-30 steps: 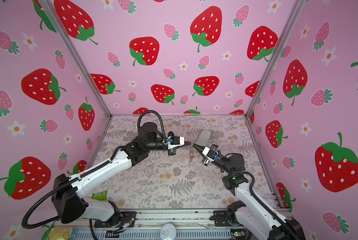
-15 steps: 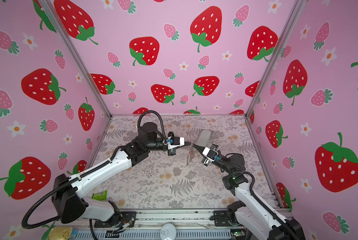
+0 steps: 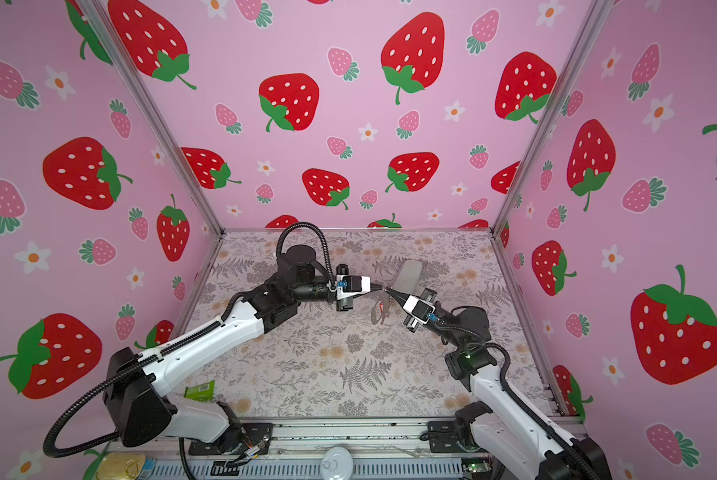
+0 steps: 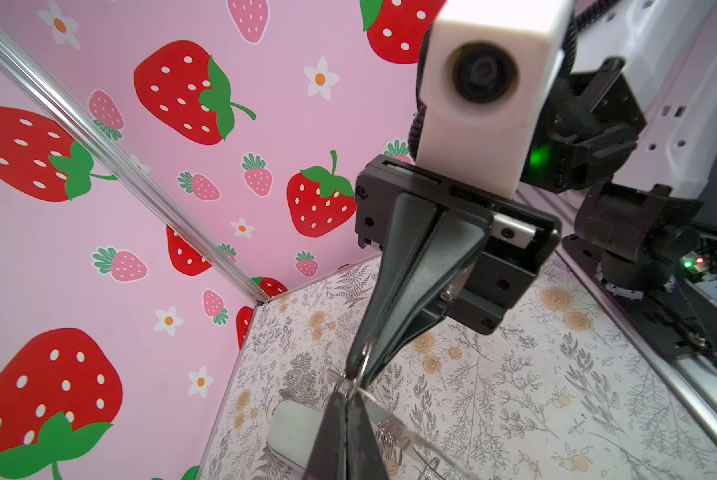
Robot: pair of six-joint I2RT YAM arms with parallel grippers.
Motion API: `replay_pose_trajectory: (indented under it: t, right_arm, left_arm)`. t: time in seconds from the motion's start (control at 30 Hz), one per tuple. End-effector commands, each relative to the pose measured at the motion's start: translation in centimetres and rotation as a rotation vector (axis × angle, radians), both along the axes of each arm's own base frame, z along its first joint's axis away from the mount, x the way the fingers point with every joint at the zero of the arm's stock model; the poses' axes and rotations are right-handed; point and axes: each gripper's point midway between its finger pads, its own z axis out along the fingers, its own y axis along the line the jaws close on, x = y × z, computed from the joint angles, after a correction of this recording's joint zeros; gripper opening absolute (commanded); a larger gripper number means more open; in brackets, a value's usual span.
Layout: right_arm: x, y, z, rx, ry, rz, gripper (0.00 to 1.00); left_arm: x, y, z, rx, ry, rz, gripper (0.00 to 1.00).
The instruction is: Put the keys on the keyring
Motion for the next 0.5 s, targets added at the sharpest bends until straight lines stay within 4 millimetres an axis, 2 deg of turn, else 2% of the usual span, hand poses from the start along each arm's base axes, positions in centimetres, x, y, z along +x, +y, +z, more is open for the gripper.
replay_pose_trajectory:
  t: [0.0, 0.07, 0.13, 0.47]
  right_arm:
    - [0.1, -0.4, 1.2, -0.023, -0.091, -0.049, 0.0]
    - [0.2, -0.5, 1.0, -0.052, -0.121, -0.064, 0.0]
    - [0.2, -0.6, 0.8, -0.074, -0.15, -0.083, 0.0]
    - [0.6, -0.6, -0.4, -0.163, -0.26, -0.128, 0.0]
  left_arm:
    - [-0.1, 0.3, 0.5, 0.013, -0.034, 0.009, 0.21]
    - [0.0, 0.5, 0.3, 0.021, -0.033, 0.023, 0.29]
    - [0.2, 0.9, 0.3, 0.025, -0.036, 0.039, 0.33]
    - [0.9, 2.5, -0.5, 0.069, -0.007, 0.102, 0.37]
